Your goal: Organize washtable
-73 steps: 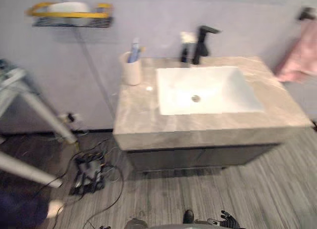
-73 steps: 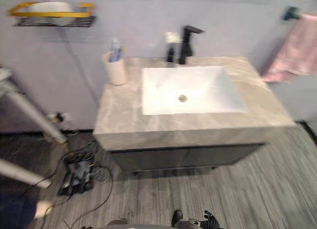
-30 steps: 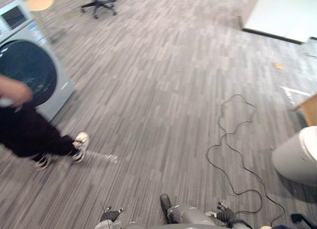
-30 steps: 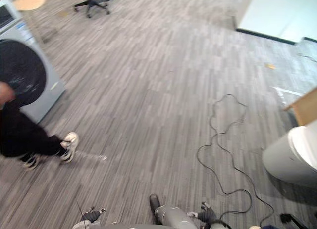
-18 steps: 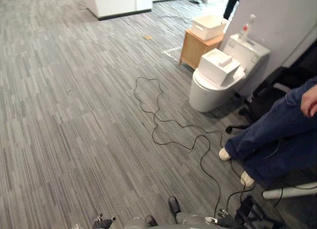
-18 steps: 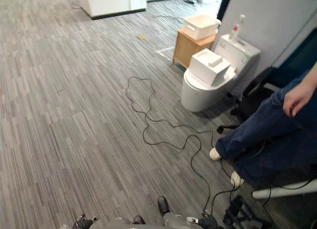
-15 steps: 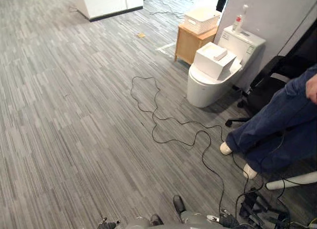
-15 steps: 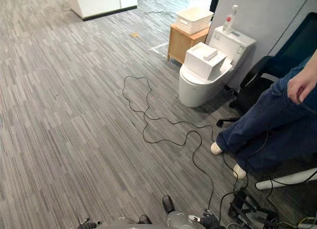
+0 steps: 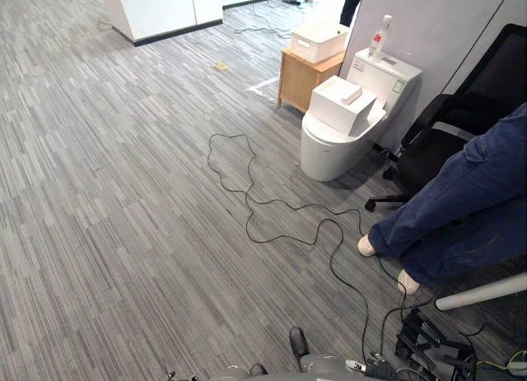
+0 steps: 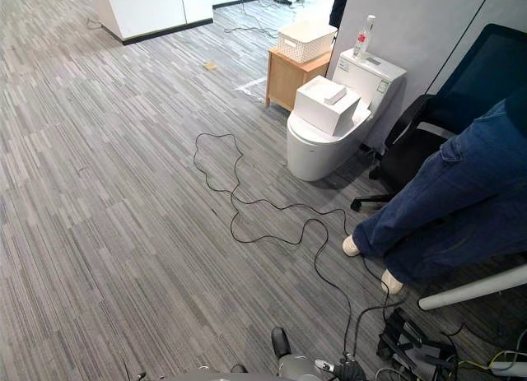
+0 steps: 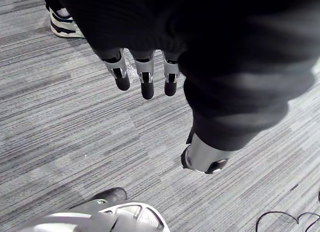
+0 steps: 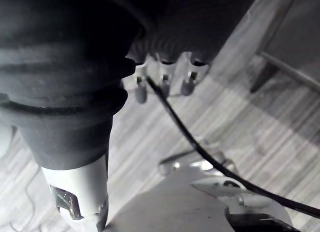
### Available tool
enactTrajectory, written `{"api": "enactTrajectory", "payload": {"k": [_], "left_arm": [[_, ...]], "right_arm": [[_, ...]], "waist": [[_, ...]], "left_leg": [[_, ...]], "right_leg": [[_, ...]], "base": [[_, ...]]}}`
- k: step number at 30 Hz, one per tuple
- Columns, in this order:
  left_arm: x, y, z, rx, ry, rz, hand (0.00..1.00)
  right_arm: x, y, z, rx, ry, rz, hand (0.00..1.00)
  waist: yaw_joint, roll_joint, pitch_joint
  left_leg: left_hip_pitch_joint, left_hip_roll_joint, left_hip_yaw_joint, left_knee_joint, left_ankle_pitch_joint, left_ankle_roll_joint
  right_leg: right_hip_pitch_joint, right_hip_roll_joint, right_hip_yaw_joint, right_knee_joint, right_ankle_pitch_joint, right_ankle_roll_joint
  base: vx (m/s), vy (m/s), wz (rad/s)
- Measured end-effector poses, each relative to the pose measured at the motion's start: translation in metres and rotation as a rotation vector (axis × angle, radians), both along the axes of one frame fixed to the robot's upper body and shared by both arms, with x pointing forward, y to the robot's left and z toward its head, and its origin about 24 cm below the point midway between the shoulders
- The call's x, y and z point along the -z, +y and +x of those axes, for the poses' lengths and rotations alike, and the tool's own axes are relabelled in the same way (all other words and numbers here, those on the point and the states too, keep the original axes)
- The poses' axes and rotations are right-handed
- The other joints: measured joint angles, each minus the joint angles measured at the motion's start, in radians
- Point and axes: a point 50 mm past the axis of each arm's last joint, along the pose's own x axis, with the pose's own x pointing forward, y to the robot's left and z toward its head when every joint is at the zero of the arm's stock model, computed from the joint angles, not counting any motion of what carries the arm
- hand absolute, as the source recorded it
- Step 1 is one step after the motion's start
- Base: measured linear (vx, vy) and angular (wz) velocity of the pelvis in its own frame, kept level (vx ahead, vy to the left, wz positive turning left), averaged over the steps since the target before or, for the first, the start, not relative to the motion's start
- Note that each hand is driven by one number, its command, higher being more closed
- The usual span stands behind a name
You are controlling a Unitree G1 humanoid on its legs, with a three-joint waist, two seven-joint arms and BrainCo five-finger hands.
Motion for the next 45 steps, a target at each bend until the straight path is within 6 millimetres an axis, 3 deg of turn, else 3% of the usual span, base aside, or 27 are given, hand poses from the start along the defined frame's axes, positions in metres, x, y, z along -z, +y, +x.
{"api": "enactTrajectory", "payload": {"k": [7, 12, 16, 18, 20, 24, 28, 30, 32, 33, 34, 35, 36, 37, 38, 39, 40, 42, 43, 45], "left_arm": [[0.001, -0.005, 0.002, 0.034, 0.001, -0.008, 0.0], [0.001, -0.006, 0.005, 0.049, -0.003, -0.009, 0.0], [0.001, -0.01, 0.006, 0.063, -0.004, -0.016, 0.0], [0.001, -0.008, 0.004, 0.054, -0.002, -0.017, 0.0], [-0.001, -0.004, 0.007, 0.039, -0.021, -0.006, 0.0], [-0.003, 0.0, 0.013, 0.039, -0.042, 0.004, 0.0], [-0.002, 0.0, 0.016, 0.056, -0.033, 0.002, 0.0], [-0.002, -0.002, 0.021, 0.055, -0.041, -0.007, 0.0], [0.0, -0.008, 0.017, -0.007, -0.048, -0.032, 0.0], [0.001, -0.009, 0.01, -0.044, -0.037, -0.043, 0.0], [0.003, -0.009, -0.006, -0.109, -0.003, -0.06, 0.0], [0.004, -0.01, -0.011, -0.131, 0.005, -0.066, 0.0], [0.004, -0.009, -0.018, -0.156, 0.017, -0.068, 0.0], [0.004, -0.003, -0.026, -0.178, 0.04, -0.058, 0.0], [0.004, -0.001, -0.04, -0.187, 0.086, -0.057, 0.0], [0.004, 0.0, -0.039, -0.186, 0.083, -0.059, 0.0], [0.004, 0.0, -0.037, -0.183, 0.08, -0.063, 0.0], [0.004, 0.002, -0.035, -0.168, 0.076, -0.06, 0.0], [0.004, 0.002, -0.034, -0.166, 0.076, -0.06, 0.0], [0.005, -0.006, -0.021, -0.14, 0.051, -0.078, 0.0]], "right_arm": [[-0.001, -0.003, 0.003, -0.045, 0.004, -0.017, 0.0], [-0.001, -0.005, 0.002, -0.049, 0.006, -0.023, 0.0], [-0.002, -0.008, 0.002, -0.052, 0.006, -0.031, 0.0], [-0.002, -0.008, 0.001, -0.053, 0.008, -0.029, 0.0], [-0.002, -0.005, 0.004, -0.055, -0.003, -0.024, 0.0], [-0.003, -0.003, 0.008, -0.056, -0.025, -0.021, 0.0], [-0.005, -0.004, 0.013, -0.055, -0.048, -0.025, 0.0], [-0.008, -0.007, 0.022, -0.062, -0.067, -0.036, 0.0], [-0.007, -0.011, 0.019, -0.056, -0.051, -0.042, 0.0], [-0.007, -0.013, 0.018, -0.051, -0.047, -0.042, 0.0], [-0.006, -0.012, 0.012, -0.029, -0.039, -0.032, 0.0], [-0.005, -0.013, 0.009, -0.004, -0.037, -0.029, 0.0], [-0.004, -0.012, 0.003, 0.041, -0.026, -0.018, 0.0], [-0.001, -0.006, -0.006, 0.1, -0.018, 0.014, 0.0], [0.001, -0.001, -0.014, 0.13, 0.001, 0.037, 0.0], [0.002, -0.001, -0.02, 0.133, 0.015, 0.036, 0.0], [0.002, -0.001, -0.019, 0.132, 0.012, 0.035, 0.0], [0.001, -0.001, -0.014, 0.128, 0.001, 0.036, 0.0], [0.001, -0.003, -0.012, 0.126, -0.004, 0.032, 0.0], [-0.002, -0.01, -0.006, 0.105, -0.02, 0.014, 0.0]], "waist": [[0.003, 0.022, -0.013], [-0.001, 0.03, -0.015], [0.004, 0.042, -0.015], [0.018, 0.034, -0.013], [0.027, 0.016, 0.009], [0.053, -0.007, 0.019], [0.051, -0.002, 0.03], [0.048, 0.021, 0.05], [0.061, 0.036, 0.05], [0.067, 0.04, 0.048], [0.076, 0.052, 0.033], [0.08, 0.045, 0.03], [0.079, 0.027, 0.019], [0.07, -0.005, 0.006], [0.046, -0.02, -0.003], [0.051, -0.028, -0.008], [0.054, -0.019, -0.013], [0.029, -0.014, -0.01], [0.023, -0.008, -0.009], [0.017, 0.045, 0.0]], "left_leg": [[-0.001, -0.001, -0.073, -0.006, 0.001, -0.001], [-0.008, -0.01, -0.157, -0.006, 0.019, -0.015], [-0.017, -0.016, -0.233, -0.009, 0.031, -0.025], [-0.017, -0.011, -0.254, -0.002, 0.03, -0.027], [-0.055, 0.006, -0.266, 0.098, -0.018, -0.066], [-0.11, 0.023, -0.28, 0.197, -0.064, -0.059], [-0.13, 0.013, -0.314, 0.146, -0.02, -0.085], [-0.193, 0.016, -0.335, 0.204, -0.026, -0.089], [-0.25, 0.008, -0.381, 0.139, -0.007, -0.107], [-0.251, 0.015, -0.381, 0.104, 0.007, -0.107], [-0.242, 0.019, -0.377, 0.099, 0.04, -0.055], [-0.242, 0.013, -0.375, 0.102, 0.044, -0.046], [-0.234, -0.002, -0.373, 0.107, 0.037, -0.033], [-0.201, -0.035, -0.372, 0.097, 0.03, -0.021], [-0.107, -0.064, -0.375, 0.053, 0.026, -0.004], [-0.046, -0.069, -0.379, 0.026, 0.014, 0.022], [-0.015, -0.068, -0.383, 0.012, 0.01, 0.039], [0.054, -0.048, -0.384, -0.028, -0.002, 0.042], [0.072, -0.037, -0.387, -0.043, -0.005, 0.039], [0.135, 0.043, -0.376, -0.094, -0.013, 0.029]], "right_leg": [[0.02, 0.0, -0.021, -0.028, -0.001, -0.001], [0.025, -0.016, -0.1, -0.008, -0.025, -0.011], [-0.002, -0.033, -0.18, 0.073, -0.081, -0.02], [-0.019, -0.036, -0.211, 0.154, -0.133, -0.035], [-0.057, -0.049, -0.244, 0.299, -0.213, -0.048], [-0.129, -0.053, -0.266, 0.441, -0.3, -0.062], [-0.139, -0.064, -0.291, 0.402, -0.289, -0.065], [-0.1, -0.063, -0.29, 0.323, -0.277, -0.074], [-0.062, -0.066, -0.284, 0.214, -0.258, -0.05], [-0.057, -0.063, -0.277, 0.203, -0.255, -0.046], [-0.053, -0.062, -0.266, 0.231, -0.258, -0.031], [-0.06, -0.068, -0.262, 0.268, -0.268, -0.013], [-0.09, -0.086, -0.259, 0.359, -0.303, 0.039], [-0.158, -0.121, -0.247, 0.598, -0.361, 0.104], [-0.208, -0.149, -0.237, 0.931, -0.335, 0.112], [-0.205, -0.165, -0.264, 0.999, -0.343, 0.075], [-0.205, -0.173, -0.293, 0.998, -0.366, 0.041], [-0.214, -0.162, -0.354, 0.88, -0.429, -0.007], [-0.226, -0.14, -0.367, 0.843, -0.441, -0.02], [-0.278, -0.018, -0.367, 0.643, -0.424, -0.025]], "base": [[0.1, -0.037, 0.03], [0.02, -0.029, 0.37], [0.0, -0.04, 0.68], [-0.02, -0.091, 0.45], [-0.08, -0.141, 0.52], [-0.06, -0.137, 0.24], [-0.01, -0.085, 0.25], [0.0, -0.023, 0.45], [-0.02, 0.031, 0.15], [0.07, 0.126, -0.38], [0.09, 0.148, -0.42], [0.13, 0.138, -0.29], [0.21, 0.141, 0.02], [0.4, 0.14, 0.37], [0.54, 0.131, 0.34], [0.53, 0.077, 0.15], [0.46, 0.041, -0.16], [0.44, -0.003, -0.03], [0.45, -0.04, -0.12], [0.51, -0.058, -0.26]]}}
